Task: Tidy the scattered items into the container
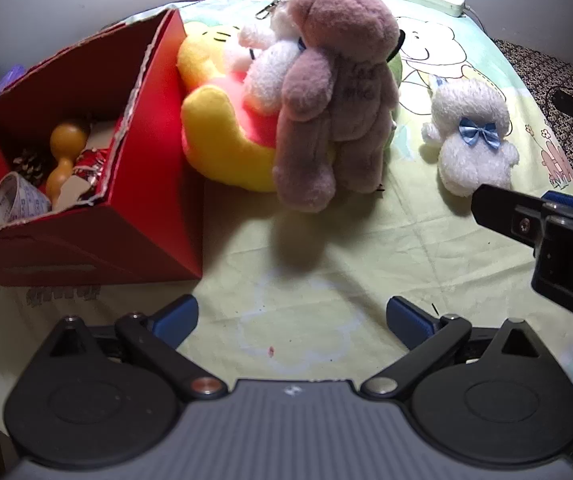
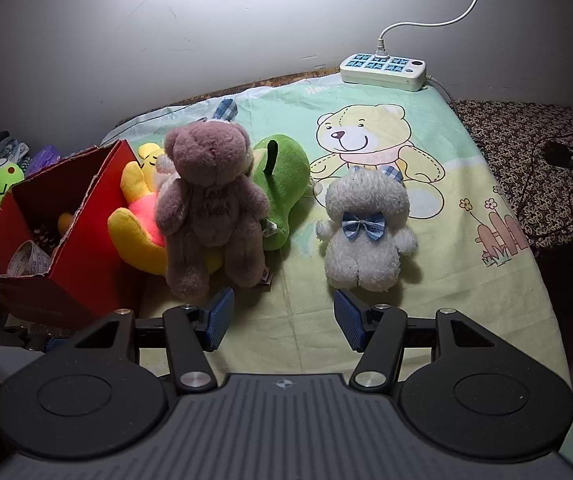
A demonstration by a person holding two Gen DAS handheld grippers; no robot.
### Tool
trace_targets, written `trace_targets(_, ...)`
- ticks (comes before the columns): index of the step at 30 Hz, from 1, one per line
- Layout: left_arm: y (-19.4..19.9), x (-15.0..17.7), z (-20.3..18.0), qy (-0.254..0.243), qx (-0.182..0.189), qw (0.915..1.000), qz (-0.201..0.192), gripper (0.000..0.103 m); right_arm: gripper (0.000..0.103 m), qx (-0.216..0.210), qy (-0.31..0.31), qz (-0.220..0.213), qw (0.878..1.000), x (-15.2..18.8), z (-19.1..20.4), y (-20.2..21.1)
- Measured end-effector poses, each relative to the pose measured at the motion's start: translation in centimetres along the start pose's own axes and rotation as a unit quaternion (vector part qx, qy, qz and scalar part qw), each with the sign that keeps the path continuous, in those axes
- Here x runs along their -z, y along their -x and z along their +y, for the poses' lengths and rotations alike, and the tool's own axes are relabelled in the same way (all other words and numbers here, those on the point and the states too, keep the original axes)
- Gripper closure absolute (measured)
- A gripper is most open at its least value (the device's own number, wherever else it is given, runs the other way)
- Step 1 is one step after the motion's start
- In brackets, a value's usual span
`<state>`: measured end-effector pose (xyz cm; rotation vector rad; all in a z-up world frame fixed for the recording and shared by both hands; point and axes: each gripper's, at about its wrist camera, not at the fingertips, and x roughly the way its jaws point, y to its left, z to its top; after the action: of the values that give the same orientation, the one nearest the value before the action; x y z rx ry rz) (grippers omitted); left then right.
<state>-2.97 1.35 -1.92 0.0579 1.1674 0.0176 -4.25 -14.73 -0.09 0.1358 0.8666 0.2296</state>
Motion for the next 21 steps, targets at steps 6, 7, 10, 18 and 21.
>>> trace_targets(6, 0.2, 0.0, 0.1, 0.003, -0.008, 0.9999, -0.011, 0.002, 0.044, -0.007, 0.015, -0.002, 1.000, 0.0, 0.5, 0.3)
trace_targets(7, 0.2, -0.1, 0.1, 0.003, -0.009, 0.9999, -0.012, 0.002, 0.044, -0.007, 0.016, -0.003, 1.000, 0.0, 0.5, 0.4)
trace_targets(10, 0.3, -0.2, 0.2, 0.003, -0.009, 0.9998, -0.018, 0.001, 0.044, -0.008, 0.015, -0.005, 1.000, -0.1, 0.3, 0.4)
trace_targets(18, -0.1, -0.9, -0.9, -0.008, -0.006, 0.9997, -0.021, 0.001, 0.044, 0.003, -0.001, -0.005, 1.000, -0.1, -1.0, 0.3)
trace_targets(21, -0.4, -1.2, -1.4, -0.016, -0.003, 0.9997, -0.020, 0.001, 0.044, 0.008, -0.009, -0.005, 1.000, -0.2, -1.5, 0.2)
